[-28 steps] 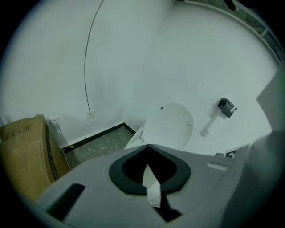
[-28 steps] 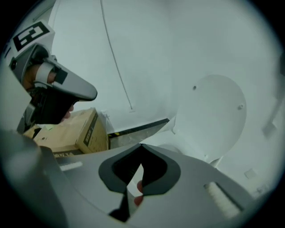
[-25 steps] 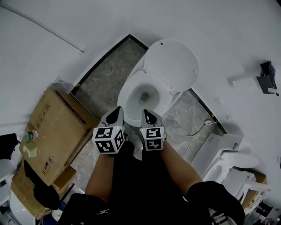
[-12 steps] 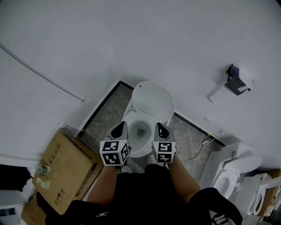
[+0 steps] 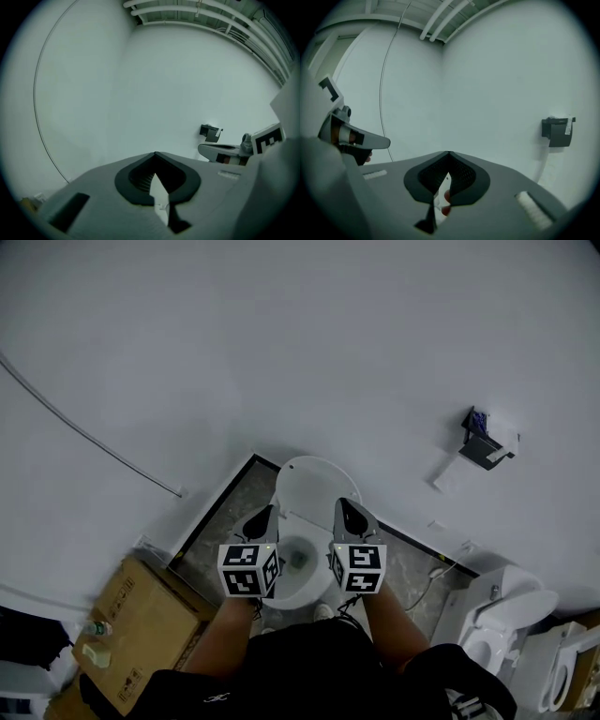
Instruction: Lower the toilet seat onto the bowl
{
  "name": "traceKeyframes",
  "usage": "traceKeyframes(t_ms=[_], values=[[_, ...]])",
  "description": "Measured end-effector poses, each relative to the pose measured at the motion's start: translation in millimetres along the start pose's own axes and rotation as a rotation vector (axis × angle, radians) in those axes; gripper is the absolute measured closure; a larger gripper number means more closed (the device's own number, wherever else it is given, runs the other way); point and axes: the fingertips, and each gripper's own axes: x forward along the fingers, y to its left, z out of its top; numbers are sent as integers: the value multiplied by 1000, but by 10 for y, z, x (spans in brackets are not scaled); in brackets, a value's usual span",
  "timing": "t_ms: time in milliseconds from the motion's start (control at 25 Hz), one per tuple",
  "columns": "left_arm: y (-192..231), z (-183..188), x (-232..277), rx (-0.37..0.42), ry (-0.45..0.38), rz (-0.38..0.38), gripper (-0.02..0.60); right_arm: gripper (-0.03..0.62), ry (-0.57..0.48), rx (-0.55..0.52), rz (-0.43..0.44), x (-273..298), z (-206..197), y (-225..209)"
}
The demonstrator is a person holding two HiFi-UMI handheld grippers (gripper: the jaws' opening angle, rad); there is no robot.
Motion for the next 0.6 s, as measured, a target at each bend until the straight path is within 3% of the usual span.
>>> traceKeyframes(t_ms=[160,600], values=[[-27,186,31,9,-27,-1,571,588,-18,58,29,36,246,-1],[0,390,201,18,-44,-5,572,588,-49,68,58,200,503,5]])
